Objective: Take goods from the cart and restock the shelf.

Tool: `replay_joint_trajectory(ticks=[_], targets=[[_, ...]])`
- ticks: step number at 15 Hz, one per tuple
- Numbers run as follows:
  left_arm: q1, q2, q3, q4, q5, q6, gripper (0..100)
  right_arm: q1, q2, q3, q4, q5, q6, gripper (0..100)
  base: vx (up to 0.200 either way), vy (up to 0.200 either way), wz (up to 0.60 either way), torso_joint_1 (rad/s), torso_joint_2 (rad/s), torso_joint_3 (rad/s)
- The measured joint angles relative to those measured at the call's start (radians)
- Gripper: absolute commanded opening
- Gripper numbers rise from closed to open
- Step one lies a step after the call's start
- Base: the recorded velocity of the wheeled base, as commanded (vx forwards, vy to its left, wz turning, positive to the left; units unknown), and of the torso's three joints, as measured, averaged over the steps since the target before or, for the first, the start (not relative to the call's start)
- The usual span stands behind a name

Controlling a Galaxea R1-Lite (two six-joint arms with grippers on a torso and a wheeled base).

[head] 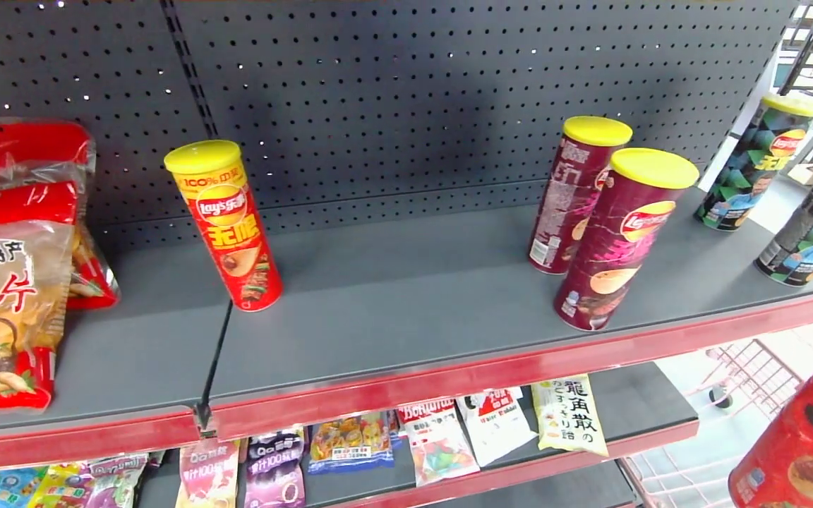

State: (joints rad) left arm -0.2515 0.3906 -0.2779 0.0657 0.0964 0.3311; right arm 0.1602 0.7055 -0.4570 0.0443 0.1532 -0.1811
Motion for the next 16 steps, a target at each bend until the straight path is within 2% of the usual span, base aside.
replay_joint_trajectory(ticks=[2,5,9,14,16], targets=[[0.0,0.0,0.002,0.001,0.0,0.0,100,0.0,0.002,0.0,0.0,0.0,-0.001,0,0.0,0.2,0.0,0.005,0.0,0.007],[0.0,0.0,0.005,0.003,0.0,0.0,100,0.0,0.004,0.0,0.0,0.0,-0.001,0,0.0,0.0,0.0,0.0,0.0,0.0],[0.0,0.002,0.008,0.001,-0.001,0.0,100,0.0,0.004,0.012,0.001,-0.003,-0.008,0,0.0,0.0,0.6,0.001,0.0,0.001],[-0.001,0.005,0.008,0.001,-0.001,0.0,100,-0.001,0.005,0.017,0.0,-0.002,-0.012,0,0.0,0.0,0.0,0.0,0.0,0.0],[0.0,0.005,0.008,0.002,-0.005,0.013,100,-0.001,0.004,0.017,-0.001,-0.001,-0.011,0,0.0,0.0,0.0,0.0,0.0,0.0]])
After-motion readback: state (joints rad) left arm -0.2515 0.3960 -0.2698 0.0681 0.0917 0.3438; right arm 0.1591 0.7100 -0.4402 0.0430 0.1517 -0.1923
